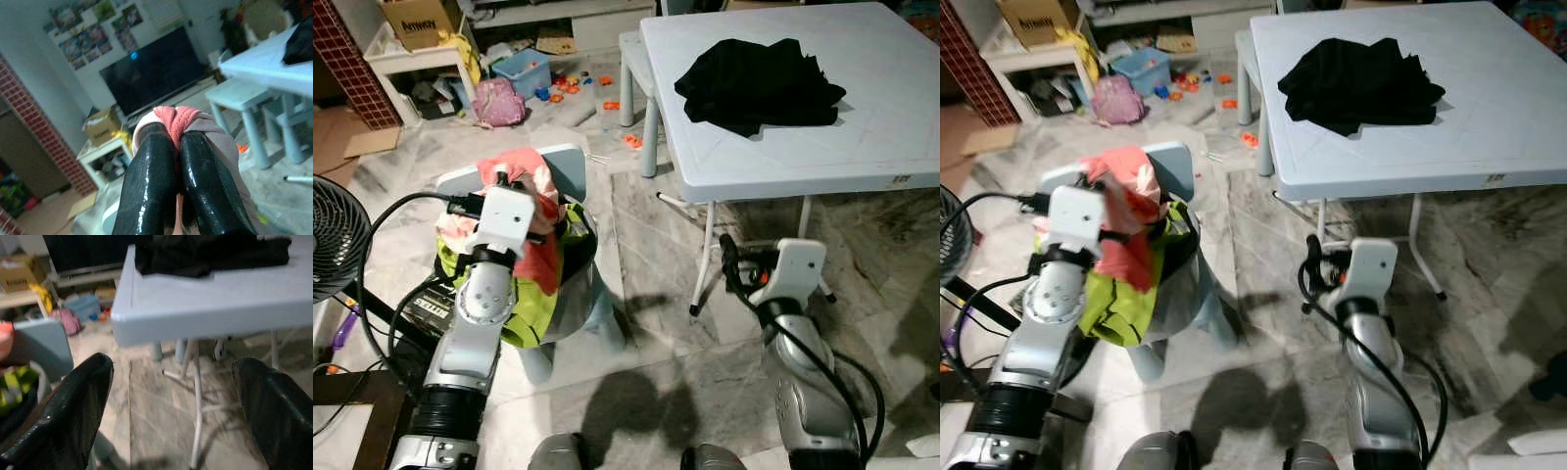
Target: Hang hanger
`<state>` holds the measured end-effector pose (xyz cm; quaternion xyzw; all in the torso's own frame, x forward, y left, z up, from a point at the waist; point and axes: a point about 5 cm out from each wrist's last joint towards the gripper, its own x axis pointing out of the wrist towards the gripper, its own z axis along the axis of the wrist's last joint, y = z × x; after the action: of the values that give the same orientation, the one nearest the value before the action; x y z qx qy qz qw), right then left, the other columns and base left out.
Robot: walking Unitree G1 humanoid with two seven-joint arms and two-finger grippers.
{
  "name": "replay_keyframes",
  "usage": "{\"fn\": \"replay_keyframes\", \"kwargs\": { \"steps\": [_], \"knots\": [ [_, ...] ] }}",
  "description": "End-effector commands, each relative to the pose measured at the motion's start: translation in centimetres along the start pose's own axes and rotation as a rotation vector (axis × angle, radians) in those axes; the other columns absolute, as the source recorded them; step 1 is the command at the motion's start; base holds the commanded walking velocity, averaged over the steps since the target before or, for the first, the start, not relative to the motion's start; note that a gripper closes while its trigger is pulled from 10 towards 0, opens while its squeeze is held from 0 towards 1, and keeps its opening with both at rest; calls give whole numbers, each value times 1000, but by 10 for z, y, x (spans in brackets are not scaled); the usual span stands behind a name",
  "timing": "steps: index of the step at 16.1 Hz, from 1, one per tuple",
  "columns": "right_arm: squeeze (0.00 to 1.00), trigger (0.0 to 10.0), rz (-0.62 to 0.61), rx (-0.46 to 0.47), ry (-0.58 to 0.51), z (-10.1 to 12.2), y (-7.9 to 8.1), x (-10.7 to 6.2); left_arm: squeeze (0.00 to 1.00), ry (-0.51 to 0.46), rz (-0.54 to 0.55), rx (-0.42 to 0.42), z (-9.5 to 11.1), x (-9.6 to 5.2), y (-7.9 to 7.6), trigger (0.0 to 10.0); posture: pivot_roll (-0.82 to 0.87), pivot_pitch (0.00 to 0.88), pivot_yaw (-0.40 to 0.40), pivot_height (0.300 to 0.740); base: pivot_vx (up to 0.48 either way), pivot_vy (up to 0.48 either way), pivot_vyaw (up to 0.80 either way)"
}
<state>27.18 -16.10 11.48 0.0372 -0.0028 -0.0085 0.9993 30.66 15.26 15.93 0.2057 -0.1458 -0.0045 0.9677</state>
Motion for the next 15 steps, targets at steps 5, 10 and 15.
{"fn": "replay_keyframes", "kwargs": {
  "steps": [5,10,15],
  "knots": [
    [0,10000,-11,-2,-23,4,-3,5,0,-18,-214,-84,23,1,-33,10000,10,47,85,740,0,0,-800],
    [0,10000,-10,-15,-8,1,-5,0,0,-15,-271,-154,31,1,-43,10000,-8,55,73,740,0,0,-800],
    [0,10000,-23,-24,-11,2,-9,0,0,-11,-290,-158,31,1,-47,10000,-12,56,71,740,0,-48,-275]
  ]
}}
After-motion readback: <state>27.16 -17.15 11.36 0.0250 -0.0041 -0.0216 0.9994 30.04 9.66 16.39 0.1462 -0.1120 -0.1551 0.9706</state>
